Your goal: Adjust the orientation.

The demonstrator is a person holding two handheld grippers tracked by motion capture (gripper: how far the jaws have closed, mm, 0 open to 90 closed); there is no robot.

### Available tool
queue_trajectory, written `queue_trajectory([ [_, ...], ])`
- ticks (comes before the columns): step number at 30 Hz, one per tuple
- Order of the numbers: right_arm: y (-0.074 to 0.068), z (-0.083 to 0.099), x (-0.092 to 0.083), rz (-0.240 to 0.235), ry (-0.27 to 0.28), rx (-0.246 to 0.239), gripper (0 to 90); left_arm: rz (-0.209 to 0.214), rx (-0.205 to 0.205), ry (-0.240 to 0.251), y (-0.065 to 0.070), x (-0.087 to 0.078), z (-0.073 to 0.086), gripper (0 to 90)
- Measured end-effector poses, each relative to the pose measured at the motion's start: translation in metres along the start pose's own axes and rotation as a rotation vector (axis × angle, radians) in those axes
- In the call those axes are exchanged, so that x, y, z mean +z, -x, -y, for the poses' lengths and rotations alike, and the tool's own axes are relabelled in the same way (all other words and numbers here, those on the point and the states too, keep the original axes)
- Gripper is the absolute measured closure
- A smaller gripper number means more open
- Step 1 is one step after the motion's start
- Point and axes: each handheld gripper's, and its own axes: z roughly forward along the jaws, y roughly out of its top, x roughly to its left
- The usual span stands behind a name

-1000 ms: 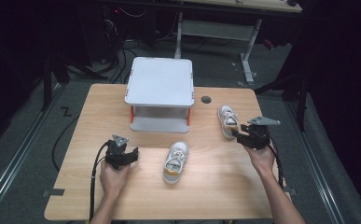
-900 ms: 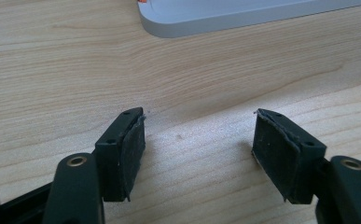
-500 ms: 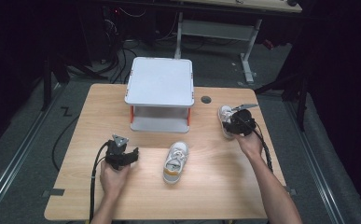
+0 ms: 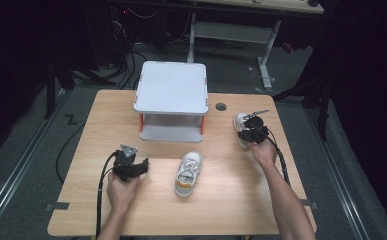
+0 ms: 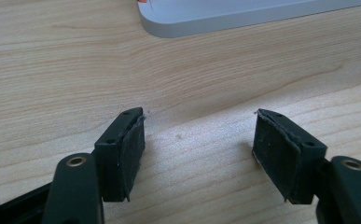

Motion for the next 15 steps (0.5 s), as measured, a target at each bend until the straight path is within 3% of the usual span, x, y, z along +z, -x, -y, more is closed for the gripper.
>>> queue_trajectory([
  [5, -0.005, 0.002, -0.01, -0.007, 0.037, -0.026, 81.0, 0.0, 0.0, 0.0, 0.0, 0.0, 0.0, 34.3],
  [10, -0.015, 0.009, -0.035, -0.021, 0.099, -0.079, 81.4, 0.0, -0.003, 0.001, 0.0, 0.0, 0.0, 34.2],
  [15, -0.025, 0.022, -0.057, -0.032, 0.122, -0.115, 81.3, 0.001, -0.003, 0.002, 0.0, 0.0, 0.0, 34.2],
])
